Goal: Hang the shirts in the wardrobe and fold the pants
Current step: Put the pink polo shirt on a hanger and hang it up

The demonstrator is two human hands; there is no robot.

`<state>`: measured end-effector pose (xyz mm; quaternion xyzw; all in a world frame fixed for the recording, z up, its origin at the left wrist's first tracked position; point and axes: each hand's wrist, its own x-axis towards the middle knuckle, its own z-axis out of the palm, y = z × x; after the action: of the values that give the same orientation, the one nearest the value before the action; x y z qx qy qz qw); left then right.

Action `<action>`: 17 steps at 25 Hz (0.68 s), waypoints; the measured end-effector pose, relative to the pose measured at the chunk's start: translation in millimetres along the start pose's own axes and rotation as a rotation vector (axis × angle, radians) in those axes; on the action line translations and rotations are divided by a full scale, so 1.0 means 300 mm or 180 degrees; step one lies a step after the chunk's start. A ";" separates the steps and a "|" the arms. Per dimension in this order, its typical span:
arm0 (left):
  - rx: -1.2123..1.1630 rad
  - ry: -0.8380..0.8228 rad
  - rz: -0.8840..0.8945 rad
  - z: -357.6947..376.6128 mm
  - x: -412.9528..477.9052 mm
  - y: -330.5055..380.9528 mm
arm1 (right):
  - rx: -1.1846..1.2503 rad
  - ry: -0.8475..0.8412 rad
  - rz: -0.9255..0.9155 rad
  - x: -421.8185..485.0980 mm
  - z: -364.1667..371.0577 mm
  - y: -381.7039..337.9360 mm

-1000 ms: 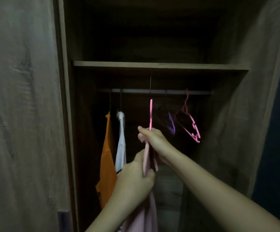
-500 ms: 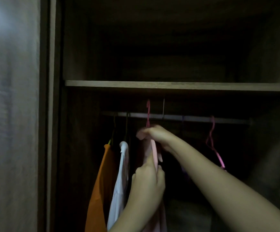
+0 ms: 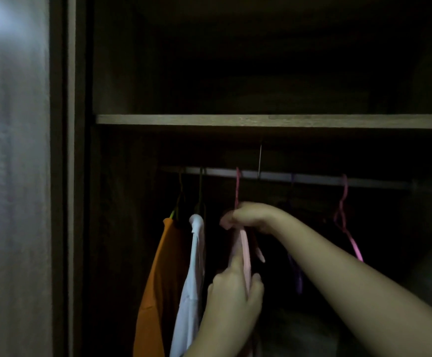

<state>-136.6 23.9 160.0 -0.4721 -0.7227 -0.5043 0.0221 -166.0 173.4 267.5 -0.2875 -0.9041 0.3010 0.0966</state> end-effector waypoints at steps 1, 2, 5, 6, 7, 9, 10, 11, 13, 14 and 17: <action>0.0013 -0.0085 0.0051 -0.018 -0.017 -0.001 | -0.0035 -0.0010 -0.0048 -0.039 0.000 -0.012; 0.0058 -0.0143 0.0095 -0.040 -0.040 -0.002 | -0.0056 0.0043 -0.0075 -0.087 0.004 -0.029; 0.0229 -0.0014 0.0171 -0.135 -0.109 -0.037 | 0.0091 0.0905 -0.0175 -0.203 0.021 -0.095; 0.0217 0.0085 0.0182 -0.180 -0.139 -0.056 | 0.0044 0.1132 -0.0231 -0.223 0.044 -0.118; 0.0176 0.0191 0.0161 -0.228 -0.172 -0.082 | -0.0079 0.1214 -0.0292 -0.247 0.085 -0.153; 0.0129 0.0448 0.0074 -0.337 -0.250 -0.160 | -0.0381 0.1184 -0.0450 -0.307 0.214 -0.234; 0.0158 0.0547 -0.0002 -0.398 -0.295 -0.204 | -0.0403 0.1181 -0.0591 -0.334 0.289 -0.278; 0.0216 0.0594 -0.0095 -0.457 -0.340 -0.242 | -0.0354 0.1191 -0.0732 -0.359 0.360 -0.321; 0.0361 0.0703 -0.0316 -0.583 -0.437 -0.340 | -0.0167 0.0981 -0.1018 -0.394 0.537 -0.417; 0.0448 0.0766 -0.0448 -0.656 -0.495 -0.398 | -0.0094 0.0759 -0.1088 -0.398 0.649 -0.465; 0.0982 0.0918 -0.0944 -0.877 -0.684 -0.601 | -0.0117 0.0368 -0.1042 -0.415 0.990 -0.599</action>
<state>-267.1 -317.1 57.1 -0.2751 -0.8418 -0.4480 0.1225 -250.7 -161.3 137.5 -0.1550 -0.9371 0.2476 0.1909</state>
